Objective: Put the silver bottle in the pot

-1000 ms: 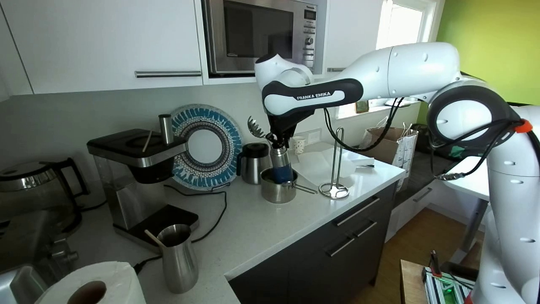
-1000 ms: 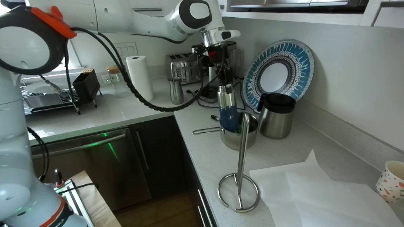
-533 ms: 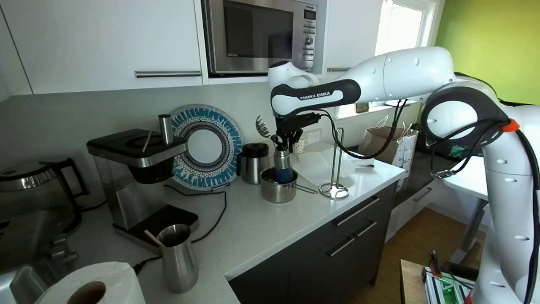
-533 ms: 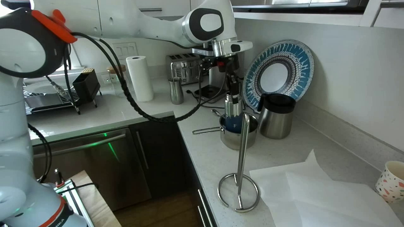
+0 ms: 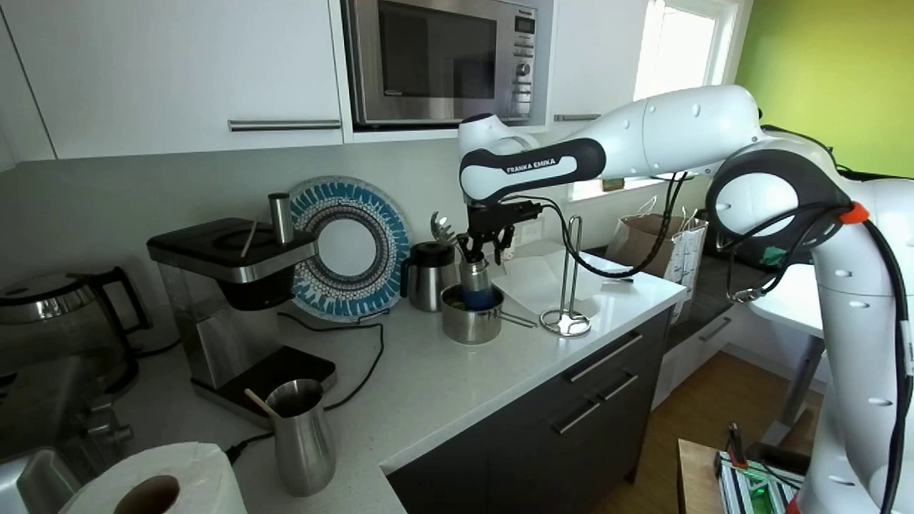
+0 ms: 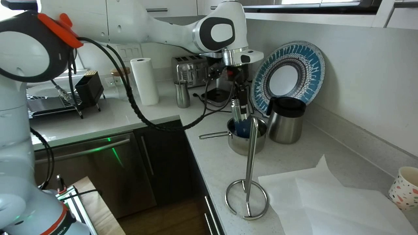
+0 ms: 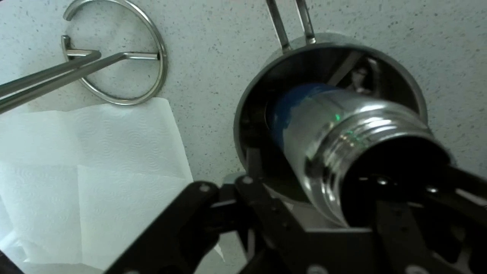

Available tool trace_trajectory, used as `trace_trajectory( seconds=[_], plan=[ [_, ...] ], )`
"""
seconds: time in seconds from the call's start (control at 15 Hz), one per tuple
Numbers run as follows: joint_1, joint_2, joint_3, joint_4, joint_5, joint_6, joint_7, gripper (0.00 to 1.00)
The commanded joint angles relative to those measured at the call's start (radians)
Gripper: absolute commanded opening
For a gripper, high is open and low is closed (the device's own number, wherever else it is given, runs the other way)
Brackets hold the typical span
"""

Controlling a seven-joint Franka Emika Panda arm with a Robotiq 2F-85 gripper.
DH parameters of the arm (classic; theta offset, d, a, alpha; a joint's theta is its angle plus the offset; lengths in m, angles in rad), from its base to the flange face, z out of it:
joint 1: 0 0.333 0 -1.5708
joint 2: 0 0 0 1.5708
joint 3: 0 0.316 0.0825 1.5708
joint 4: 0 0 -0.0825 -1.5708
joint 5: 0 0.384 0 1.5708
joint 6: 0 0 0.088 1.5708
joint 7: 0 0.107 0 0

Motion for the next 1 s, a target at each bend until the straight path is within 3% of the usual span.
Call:
trace_trajectory(
  seconds=[0.0,0.13,0.4,0.47,0.53,0.73,0.93],
  plan=[
    [0.003,0.013,-0.007,0.000,0.026,-0.020,0.030,0.86],
    [0.005,0.020,-0.007,0.005,0.025,-0.036,0.035,0.99],
    [0.011,0.025,-0.008,0.018,0.015,-0.038,0.043,1.00],
    [0.026,0.037,-0.016,0.023,-0.032,-0.038,0.067,0.75],
    [0.032,0.041,-0.015,0.022,-0.050,-0.038,0.067,0.73],
    [0.031,0.065,-0.018,0.029,-0.035,-0.031,0.119,0.49],
    [-0.012,0.098,-0.016,0.058,0.074,-0.095,0.167,0.27]
  ],
)
